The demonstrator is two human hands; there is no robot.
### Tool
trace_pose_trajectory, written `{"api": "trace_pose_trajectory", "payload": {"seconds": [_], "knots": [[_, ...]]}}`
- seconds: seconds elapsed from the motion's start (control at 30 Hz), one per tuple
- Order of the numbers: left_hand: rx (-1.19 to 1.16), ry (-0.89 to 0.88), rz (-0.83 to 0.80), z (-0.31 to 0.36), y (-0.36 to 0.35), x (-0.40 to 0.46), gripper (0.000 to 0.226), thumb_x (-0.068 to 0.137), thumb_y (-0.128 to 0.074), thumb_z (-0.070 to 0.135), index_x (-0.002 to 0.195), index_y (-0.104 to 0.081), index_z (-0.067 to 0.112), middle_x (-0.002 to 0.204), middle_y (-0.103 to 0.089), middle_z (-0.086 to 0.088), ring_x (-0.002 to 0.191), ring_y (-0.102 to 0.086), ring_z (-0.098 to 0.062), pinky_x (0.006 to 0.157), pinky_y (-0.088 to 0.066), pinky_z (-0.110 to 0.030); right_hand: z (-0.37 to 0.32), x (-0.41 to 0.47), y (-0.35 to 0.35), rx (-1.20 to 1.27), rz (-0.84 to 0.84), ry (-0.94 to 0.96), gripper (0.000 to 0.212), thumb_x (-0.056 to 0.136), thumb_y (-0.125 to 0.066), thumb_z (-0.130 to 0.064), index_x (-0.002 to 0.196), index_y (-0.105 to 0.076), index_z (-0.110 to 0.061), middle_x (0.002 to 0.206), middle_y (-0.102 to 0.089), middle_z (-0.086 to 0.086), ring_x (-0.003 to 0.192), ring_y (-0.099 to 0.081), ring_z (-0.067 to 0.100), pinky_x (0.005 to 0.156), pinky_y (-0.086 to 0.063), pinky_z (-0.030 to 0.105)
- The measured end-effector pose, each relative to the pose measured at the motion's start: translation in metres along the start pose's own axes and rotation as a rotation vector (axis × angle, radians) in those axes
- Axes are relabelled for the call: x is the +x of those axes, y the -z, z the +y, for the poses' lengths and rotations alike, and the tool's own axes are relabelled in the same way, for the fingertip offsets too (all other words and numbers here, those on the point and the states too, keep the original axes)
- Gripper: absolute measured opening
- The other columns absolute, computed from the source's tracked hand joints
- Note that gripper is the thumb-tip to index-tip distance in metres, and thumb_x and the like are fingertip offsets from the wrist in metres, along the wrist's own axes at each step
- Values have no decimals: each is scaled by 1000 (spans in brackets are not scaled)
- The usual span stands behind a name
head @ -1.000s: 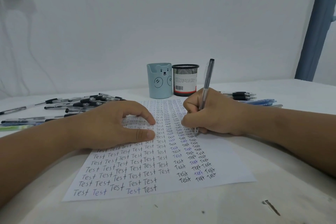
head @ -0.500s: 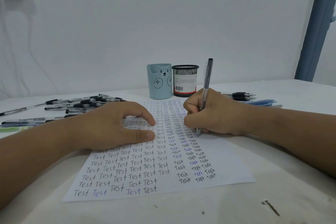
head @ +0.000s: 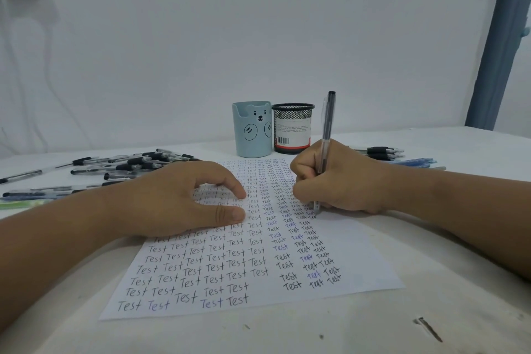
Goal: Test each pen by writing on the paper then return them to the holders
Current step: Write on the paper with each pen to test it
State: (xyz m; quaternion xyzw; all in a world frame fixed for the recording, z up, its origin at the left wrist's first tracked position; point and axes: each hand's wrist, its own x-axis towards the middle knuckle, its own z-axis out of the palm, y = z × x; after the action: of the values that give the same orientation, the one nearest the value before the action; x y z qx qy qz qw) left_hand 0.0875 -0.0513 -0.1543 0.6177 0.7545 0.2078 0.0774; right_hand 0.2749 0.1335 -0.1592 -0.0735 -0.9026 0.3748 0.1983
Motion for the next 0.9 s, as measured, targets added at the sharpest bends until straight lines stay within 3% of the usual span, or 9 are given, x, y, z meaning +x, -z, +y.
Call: {"api": "trace_pose_trajectory", "payload": {"seconds": [0.17,0.37,0.57,0.63,0.73,0.8,0.9], "knots": [[-5,4,0,2,0,-1,46,66,-66,75,109,-64,59,125,-57,38,121,-48,14,115,-36,-33,-1,-1,1,29,-26,-23,49,77,-58,9,49,-29,-19,51,-22,3,48,-20,15,46,-21,19],[-9,20,-3,2,0,-2,48,64,-65,76,110,-63,59,125,-56,38,121,-48,13,115,-36,-33,-1,0,1,26,-27,-24,49,77,-58,9,48,-31,-20,51,-23,4,49,-21,16,45,-23,19],[-6,24,-4,3,0,-2,47,65,-65,76,110,-63,60,126,-56,39,121,-47,14,116,-36,-32,-1,0,0,31,-26,-9,41,69,-60,-5,48,-29,-20,50,-22,2,50,-19,18,47,-22,22],[-4,21,-6,2,0,-1,48,65,-65,76,111,-63,60,126,-56,38,123,-47,13,117,-35,-34,-1,-2,1,94,24,-36,50,82,-68,-3,49,-34,-18,48,-29,3,44,-25,15,44,-26,20],[-3,21,-8,2,1,-1,48,66,-65,77,111,-63,60,127,-56,38,123,-47,13,117,-35,-34,-7,1,3,285,133,-57,55,102,-54,-29,50,-43,-14,54,-44,8,51,-38,20,49,-34,27],[-13,19,-6,2,0,-1,47,66,-66,75,110,-64,59,126,-56,38,122,-48,14,116,-35,-33,-12,6,4,321,186,11,52,107,-43,-34,58,-39,-15,59,-40,5,58,-39,21,55,-36,27],[-23,16,-3,3,0,-1,47,66,-67,74,110,-65,58,126,-56,38,123,-48,13,117,-35,-33,-8,8,9,322,215,77,33,98,-50,-44,83,-43,-15,51,-35,-4,48,-28,18,45,-26,27]]}}
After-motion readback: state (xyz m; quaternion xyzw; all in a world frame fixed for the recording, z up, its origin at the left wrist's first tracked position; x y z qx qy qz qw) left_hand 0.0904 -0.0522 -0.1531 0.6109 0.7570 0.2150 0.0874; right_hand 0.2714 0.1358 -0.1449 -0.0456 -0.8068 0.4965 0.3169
